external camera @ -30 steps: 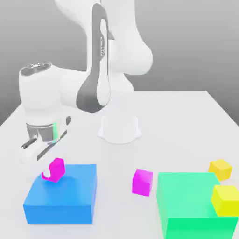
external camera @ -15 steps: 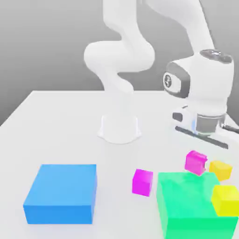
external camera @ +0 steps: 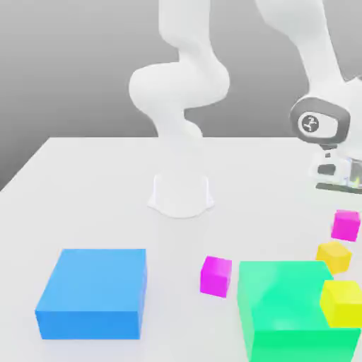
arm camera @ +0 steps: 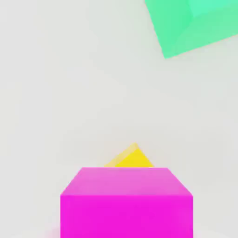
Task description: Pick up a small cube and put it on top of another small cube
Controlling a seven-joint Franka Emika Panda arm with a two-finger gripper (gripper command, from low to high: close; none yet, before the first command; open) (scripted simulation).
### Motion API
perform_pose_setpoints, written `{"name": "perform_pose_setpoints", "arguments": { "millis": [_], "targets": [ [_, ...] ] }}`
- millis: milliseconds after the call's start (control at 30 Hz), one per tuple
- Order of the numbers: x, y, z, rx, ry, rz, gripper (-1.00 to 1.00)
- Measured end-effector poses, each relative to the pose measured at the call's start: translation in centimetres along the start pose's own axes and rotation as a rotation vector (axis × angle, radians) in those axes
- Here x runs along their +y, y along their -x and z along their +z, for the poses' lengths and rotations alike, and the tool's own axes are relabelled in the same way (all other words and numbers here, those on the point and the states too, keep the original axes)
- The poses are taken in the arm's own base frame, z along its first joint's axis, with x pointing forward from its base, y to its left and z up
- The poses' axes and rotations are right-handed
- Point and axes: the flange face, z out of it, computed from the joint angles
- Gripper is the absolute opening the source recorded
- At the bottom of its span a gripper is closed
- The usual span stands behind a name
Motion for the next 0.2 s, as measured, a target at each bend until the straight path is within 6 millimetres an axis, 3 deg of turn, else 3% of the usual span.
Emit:
{"name": "perform_pose_setpoints", "arguments": {
  "millis": [100, 133, 200],
  "targets": [
    [0.4, -0.1, 2.0, 0.005, 0.008, -0.003, -1.0],
    [0.5, -0.1, 2.4, 0.006, 0.01, -0.005, 1.0],
    [0.5, -0.1, 2.4, 0.006, 0.01, -0.005, 1.0]
  ]
}}
